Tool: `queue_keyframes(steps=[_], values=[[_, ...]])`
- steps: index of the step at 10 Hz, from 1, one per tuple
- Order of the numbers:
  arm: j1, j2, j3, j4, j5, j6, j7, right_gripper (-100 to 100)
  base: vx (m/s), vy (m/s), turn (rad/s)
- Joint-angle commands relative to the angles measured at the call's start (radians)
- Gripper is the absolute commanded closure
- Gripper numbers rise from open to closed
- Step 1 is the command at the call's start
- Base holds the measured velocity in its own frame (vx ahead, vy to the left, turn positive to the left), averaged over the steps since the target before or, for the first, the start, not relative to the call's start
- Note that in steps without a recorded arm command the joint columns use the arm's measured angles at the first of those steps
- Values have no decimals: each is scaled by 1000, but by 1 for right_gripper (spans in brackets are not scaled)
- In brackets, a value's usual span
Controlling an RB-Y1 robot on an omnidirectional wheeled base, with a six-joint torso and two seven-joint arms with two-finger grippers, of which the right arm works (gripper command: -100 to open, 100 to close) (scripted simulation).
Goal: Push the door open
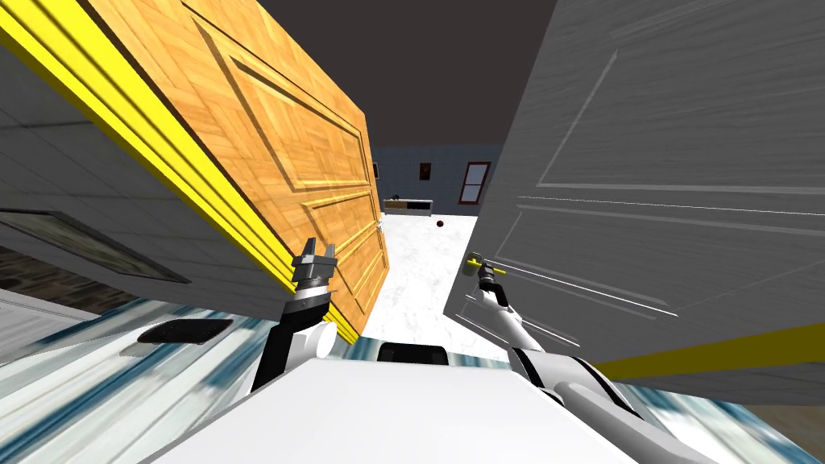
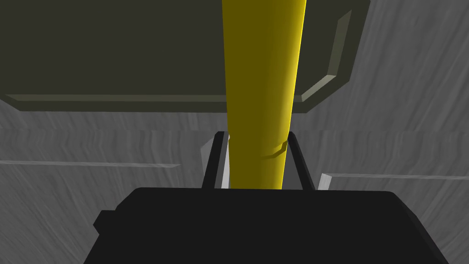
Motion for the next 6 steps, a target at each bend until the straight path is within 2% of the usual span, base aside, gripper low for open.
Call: queue_keyframes(steps=[1,6], values=[[6,-10,-29,0,-6,-4,11,100,186,71,-60],[9,-26,-76,22,-17,-12,20,100,193,68,-70]])
